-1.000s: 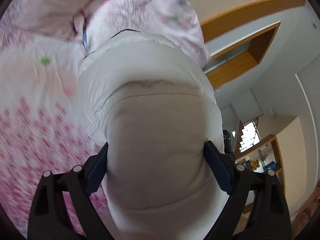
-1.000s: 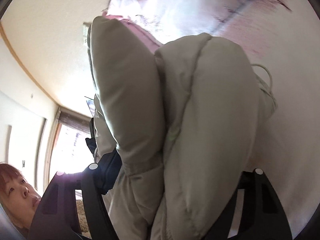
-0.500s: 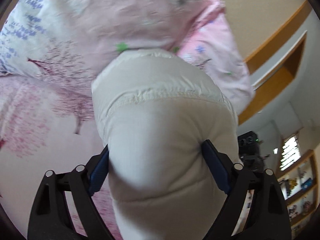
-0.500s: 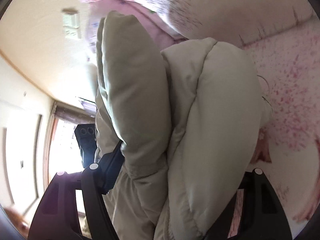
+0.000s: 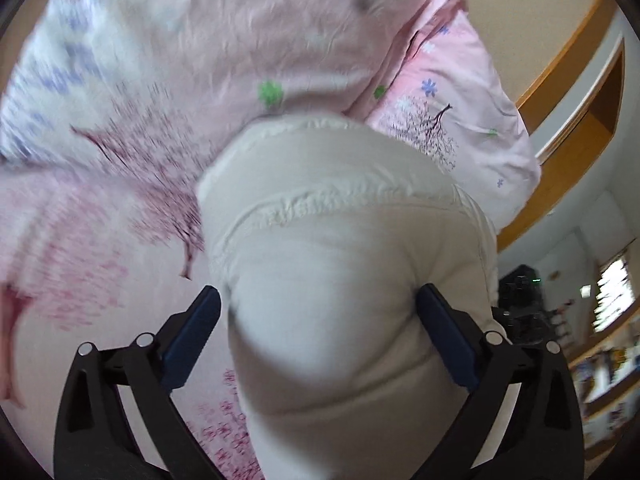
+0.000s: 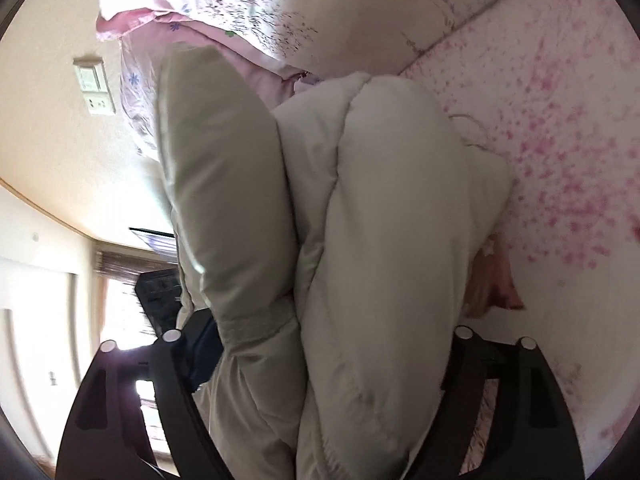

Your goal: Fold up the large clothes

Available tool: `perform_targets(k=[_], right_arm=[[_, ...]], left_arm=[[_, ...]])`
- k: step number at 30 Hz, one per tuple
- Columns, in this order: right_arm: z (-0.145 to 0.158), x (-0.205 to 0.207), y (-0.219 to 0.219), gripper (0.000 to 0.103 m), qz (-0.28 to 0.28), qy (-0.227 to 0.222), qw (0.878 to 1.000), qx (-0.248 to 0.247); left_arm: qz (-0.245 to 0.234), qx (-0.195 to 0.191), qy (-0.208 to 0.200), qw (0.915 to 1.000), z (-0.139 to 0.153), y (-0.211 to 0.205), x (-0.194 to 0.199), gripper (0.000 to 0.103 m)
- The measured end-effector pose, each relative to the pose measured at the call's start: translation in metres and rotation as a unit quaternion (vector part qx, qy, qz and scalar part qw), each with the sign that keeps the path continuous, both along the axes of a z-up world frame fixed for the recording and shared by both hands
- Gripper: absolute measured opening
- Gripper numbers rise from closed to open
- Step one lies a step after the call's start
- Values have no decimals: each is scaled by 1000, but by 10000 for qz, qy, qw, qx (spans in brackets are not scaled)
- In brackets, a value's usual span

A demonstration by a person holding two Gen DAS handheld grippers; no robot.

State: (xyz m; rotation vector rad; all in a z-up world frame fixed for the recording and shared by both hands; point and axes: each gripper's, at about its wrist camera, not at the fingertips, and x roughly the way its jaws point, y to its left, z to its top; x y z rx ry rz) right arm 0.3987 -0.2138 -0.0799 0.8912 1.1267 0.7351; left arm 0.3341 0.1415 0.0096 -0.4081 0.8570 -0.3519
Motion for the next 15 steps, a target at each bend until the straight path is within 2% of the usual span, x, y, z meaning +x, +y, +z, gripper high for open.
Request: perform_targets(k=[2,4,6,8,11,12,15], right_arm=[[28,-19,-12,84,-250,-507,9971,-520],[59,-47,-23,84,-627,-1171,9864,-964],[84,-79,-25,84,-917,-1881,9681,-1377],[105,-117,-12,78,-888,-2628,9433,-1822],[109,-149,10,60,-607,-3144,9235,-2114],[108,-158,18,58,-488,-3269,9171,-2229],[101,-160,40,52,-331,-3298,9080,-2563]], left_arm=[[166,352,-313,9988,19,-5,-17,98],[327,582,-720,9952,39,-9,-41,98],[373,758,-1015,9912,51,-15,-62,98],[371,984,-1267,9864,59,-28,-84,98],[270,1267,-1537,9796,62,-54,-109,98],[206,1336,-1609,9777,61,-64,-113,98],[-82,1703,-1892,9670,58,-97,-128,98]])
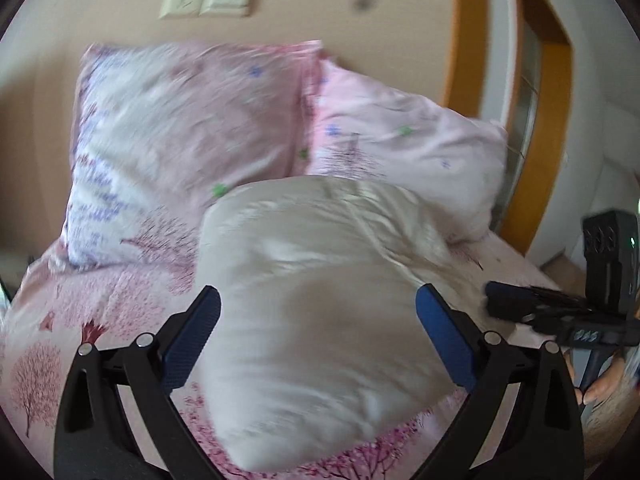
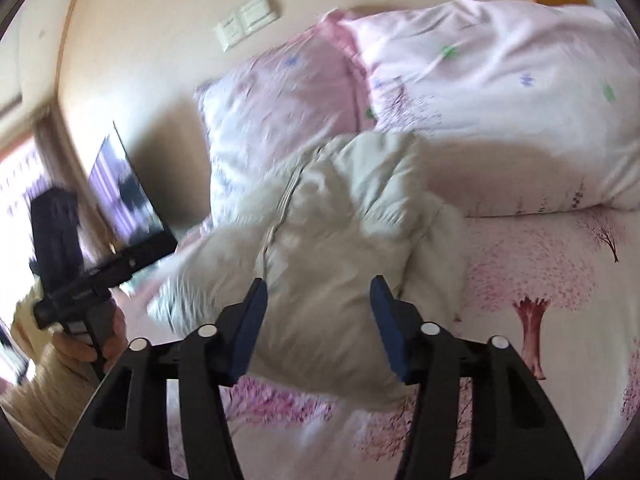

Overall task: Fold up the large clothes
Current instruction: 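Lower the rolled bundle onto the duvet with both grippers and release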

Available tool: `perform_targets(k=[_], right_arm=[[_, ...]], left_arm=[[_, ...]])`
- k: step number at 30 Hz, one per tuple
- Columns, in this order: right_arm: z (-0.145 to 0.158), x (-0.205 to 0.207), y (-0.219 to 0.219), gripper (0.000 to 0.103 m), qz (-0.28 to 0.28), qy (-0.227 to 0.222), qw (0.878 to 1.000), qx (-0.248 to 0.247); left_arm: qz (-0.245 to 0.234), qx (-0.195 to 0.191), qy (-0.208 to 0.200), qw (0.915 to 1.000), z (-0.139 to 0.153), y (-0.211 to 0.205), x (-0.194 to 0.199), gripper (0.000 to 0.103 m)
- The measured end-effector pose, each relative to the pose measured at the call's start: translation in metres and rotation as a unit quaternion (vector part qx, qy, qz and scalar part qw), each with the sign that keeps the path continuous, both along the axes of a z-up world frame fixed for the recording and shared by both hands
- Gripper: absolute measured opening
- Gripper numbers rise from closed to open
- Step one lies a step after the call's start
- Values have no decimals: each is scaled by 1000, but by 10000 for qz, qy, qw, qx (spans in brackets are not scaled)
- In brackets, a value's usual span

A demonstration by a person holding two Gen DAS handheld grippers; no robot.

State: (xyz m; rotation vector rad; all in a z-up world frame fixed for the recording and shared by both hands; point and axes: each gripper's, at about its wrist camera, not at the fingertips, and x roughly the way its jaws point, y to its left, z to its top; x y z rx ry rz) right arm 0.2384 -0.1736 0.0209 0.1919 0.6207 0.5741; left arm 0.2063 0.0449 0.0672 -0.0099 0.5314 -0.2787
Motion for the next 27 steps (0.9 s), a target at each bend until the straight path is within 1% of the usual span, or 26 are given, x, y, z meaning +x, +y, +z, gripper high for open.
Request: perform_targets(k=[1,2,4,6,7,8,9,10,11,12,13,15,18,19,20,21,22,23,25,27], right_arm=[[-5,4,5,49,-65,82,9997,-207],[-20,12,3,49,-70,217,9993,-311],[-32,15,2,49,-60,493,9983,-312],[-45,24,6,49,-22,696,9969,-366],[-46,25,4,50,9,744,9965,-374],[-41,22,2,51,45,791,9963,-326],[-40,25,5,51,63,832,9962,-256],[-31,25,-3,56,110,900,9959,-4],[-23,30,-12,67,107,892,9956,273],[-16,35,-21,73,20,846,9949,545],[-6,45,-34,79,-195,807,9929,847],[1,67,-49,79,-438,919,9871,1234],[-5,108,-63,78,-676,1320,9742,1701],[-9,119,-63,76,-661,1474,9699,1824],[-14,128,-59,66,-577,1620,9657,1944],[-19,136,-58,58,-450,1768,9616,2051],[-25,141,-54,35,-363,1902,9590,2071],[-29,143,-53,29,-454,1915,9601,1989],[-37,144,-51,24,-731,1953,9617,1781],[-44,146,-51,22,-884,2089,9582,1742]], left_arm=[[-75,138,-34,9999,-2,-8,-3,98],[-149,273,-36,9995,-5,-15,-3,98],[-303,492,36,9983,-12,-30,-4,98],[-440,578,207,9971,-22,-38,-1,98],[-485,663,350,9960,-30,-42,2,98],[-477,759,350,9954,-33,-45,2,98],[-461,964,303,9938,-38,-49,2,98],[-493,1082,280,9925,-41,-51,1,98],[-517,1116,260,9921,-42,-53,-2,98],[-556,1117,243,9919,-44,-54,-3,98],[-569,1113,242,9919,-44,-54,-3,98],[-596,1098,225,9919,-45,-56,-4,98],[-619,1066,223,9921,-45,-56,-5,99],[-634,1075,222,9919,-45,-57,-5,99],[-646,1083,214,9918,-46,-58,-5,100],[-661,1082,211,9917,-46,-59,-5,100],[-678,1083,208,9916,-47,-60,-6,100],[-688,1086,208,9915,-47,-60,-6,100],[-757,1070,200,9912,-47,-63,-6,100],[-808,1080,184,9907,-48,-67,-6,100]])
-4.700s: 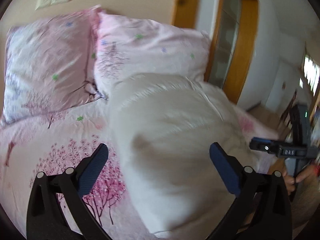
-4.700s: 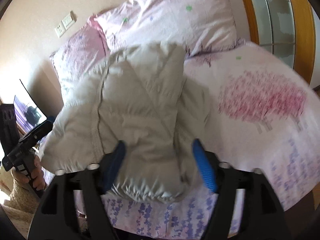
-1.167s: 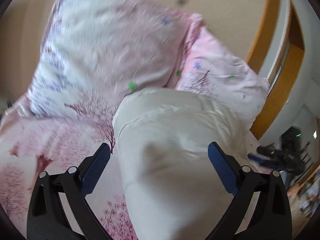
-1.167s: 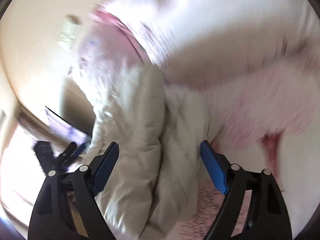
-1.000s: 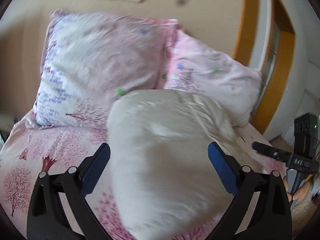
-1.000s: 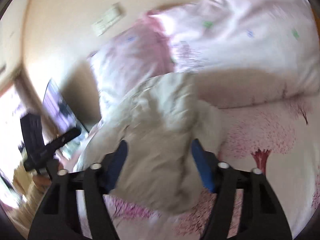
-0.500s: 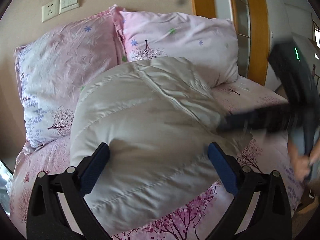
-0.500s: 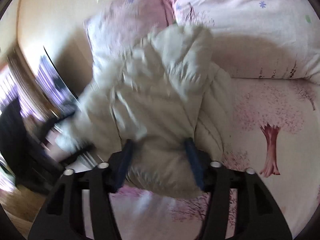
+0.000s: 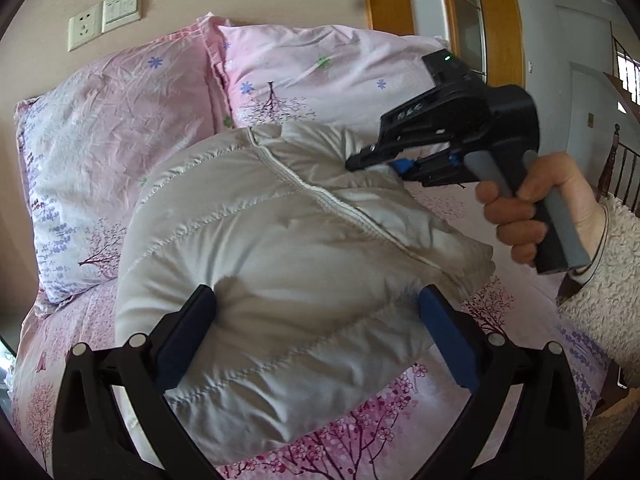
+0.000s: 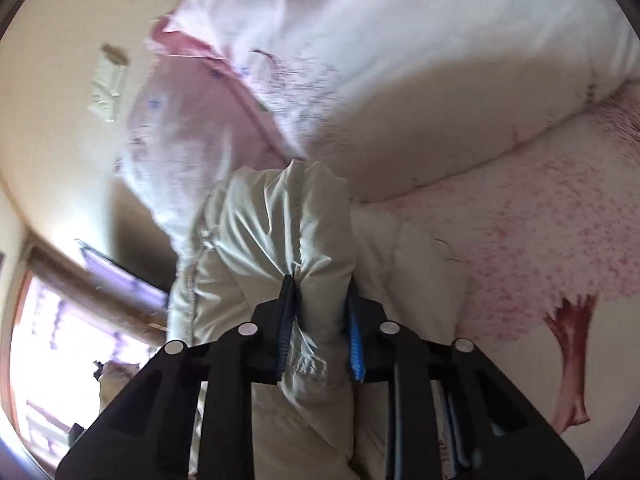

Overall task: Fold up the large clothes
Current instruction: 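Lower the rolled bundle onto the duvet with both grippers and release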

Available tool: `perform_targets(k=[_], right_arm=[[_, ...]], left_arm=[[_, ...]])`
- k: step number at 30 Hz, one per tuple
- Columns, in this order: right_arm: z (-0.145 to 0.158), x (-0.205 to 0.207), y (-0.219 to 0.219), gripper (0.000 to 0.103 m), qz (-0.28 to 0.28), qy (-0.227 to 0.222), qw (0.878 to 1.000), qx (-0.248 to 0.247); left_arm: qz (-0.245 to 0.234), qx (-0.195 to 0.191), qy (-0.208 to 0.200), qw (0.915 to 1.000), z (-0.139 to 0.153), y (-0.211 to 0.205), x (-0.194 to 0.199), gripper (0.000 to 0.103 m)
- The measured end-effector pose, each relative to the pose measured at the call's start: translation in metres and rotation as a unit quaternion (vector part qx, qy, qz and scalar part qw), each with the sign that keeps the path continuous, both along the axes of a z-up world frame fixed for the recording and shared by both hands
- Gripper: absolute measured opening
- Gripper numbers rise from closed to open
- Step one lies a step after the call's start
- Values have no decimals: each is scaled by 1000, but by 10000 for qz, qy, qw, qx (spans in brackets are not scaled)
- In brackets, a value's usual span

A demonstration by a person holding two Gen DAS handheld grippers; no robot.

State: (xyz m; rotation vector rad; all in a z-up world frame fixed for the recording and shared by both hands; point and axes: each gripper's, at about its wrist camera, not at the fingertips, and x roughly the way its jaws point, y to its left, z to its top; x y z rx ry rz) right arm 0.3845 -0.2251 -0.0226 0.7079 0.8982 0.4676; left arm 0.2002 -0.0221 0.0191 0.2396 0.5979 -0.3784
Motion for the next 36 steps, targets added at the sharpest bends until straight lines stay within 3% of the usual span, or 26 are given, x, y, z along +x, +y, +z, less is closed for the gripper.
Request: perform_targets(k=[5,8,9,11,13,16,19,23,29,36], right_arm=[[-19,10,10,22,-123,569,9976,-364],[-18,11,15,25,-38,604,9965,-574],[-13,9,15,26,-34,518,9965,-649],[1,-8,14,42,-111,220,9961,-842],[18,-36,12,48,-164,-302,9947,-970],[33,-87,19,48,75,-1051,9884,-1092],[31,-124,30,41,384,-1323,9837,-1157],[7,-128,47,35,560,-930,9792,-1712],[-25,-110,42,35,438,-463,9893,-1316],[-29,-111,41,39,287,-384,9907,-1272]], left_arm=[[-77,11,-32,10000,-3,-8,2,100],[-46,85,-61,9999,-5,-11,2,101],[-29,111,-53,9999,-6,-11,2,101],[-18,136,-53,9999,-8,-11,0,101],[-17,174,-63,9998,-9,-9,0,101],[-26,158,-61,9999,-9,-7,-1,101],[-20,137,-51,9999,-8,-7,-1,101],[6,138,-55,9999,-7,-7,-1,101],[88,30,-144,9999,4,-4,-14,101],[847,-271,-345,9954,24,28,-36,101]])
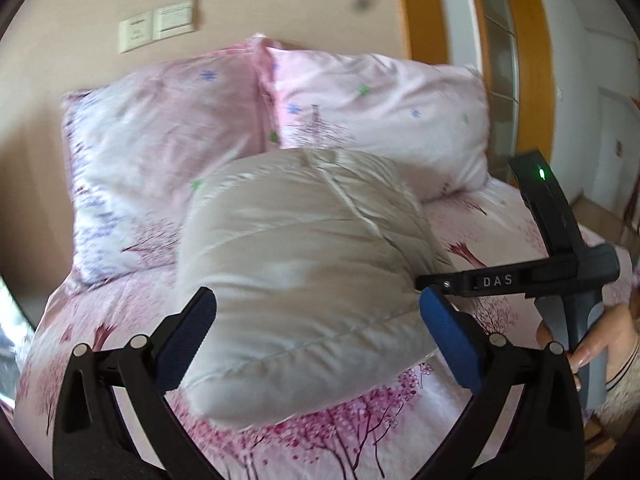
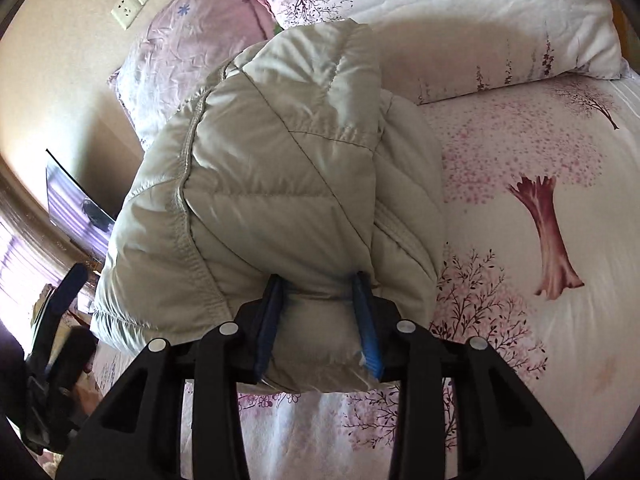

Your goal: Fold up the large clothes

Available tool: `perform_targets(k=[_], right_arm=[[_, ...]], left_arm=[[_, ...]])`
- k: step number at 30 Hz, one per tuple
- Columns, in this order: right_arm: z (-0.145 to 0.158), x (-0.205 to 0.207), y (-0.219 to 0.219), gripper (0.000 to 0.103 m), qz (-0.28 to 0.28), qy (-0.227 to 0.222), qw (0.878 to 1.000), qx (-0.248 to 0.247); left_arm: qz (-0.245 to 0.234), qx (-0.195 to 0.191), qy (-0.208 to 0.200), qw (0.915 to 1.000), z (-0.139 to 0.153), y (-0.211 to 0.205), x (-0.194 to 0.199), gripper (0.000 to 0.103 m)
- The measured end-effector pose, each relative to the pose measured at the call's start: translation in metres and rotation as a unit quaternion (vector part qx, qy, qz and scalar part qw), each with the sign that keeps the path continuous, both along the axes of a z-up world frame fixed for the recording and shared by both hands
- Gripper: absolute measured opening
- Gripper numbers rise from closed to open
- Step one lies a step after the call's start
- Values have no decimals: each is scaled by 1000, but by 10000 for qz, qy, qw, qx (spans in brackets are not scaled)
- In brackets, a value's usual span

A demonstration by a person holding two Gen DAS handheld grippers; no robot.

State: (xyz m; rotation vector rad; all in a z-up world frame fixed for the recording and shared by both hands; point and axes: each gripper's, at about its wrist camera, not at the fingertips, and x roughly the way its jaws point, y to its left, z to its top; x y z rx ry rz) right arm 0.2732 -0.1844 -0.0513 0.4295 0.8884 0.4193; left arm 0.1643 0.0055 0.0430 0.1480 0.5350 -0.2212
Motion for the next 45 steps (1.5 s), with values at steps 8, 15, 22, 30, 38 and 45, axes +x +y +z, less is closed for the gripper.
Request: perform_targets(k=[8,15,22,30,38,45], right_arm=[[5,-18,-9,61,-414,-35,9991,-131],[37,-65,-10,87,-1041,-637,9891,-828],[61,-111,-6,102,-1511,-1209,9691,-1529],[55,-132,6,102,-1087,-965,9796,-1385],[38,-144,36,102,-898,-746,9751,-1886],[22,-138,55,102,-763,-406,9635,-2534]], left_arm=[[693,10,87,9976,5,31,-28,101],[1152,236,231,9928,-8,46,-48,101],[1514,221,558,9866,-23,62,-55,101],[1572,244,960,9826,-35,64,-62,101],[1588,0,1551,9751,-51,71,-70,101],[1439,73,1702,9748,-53,64,-68,101]])
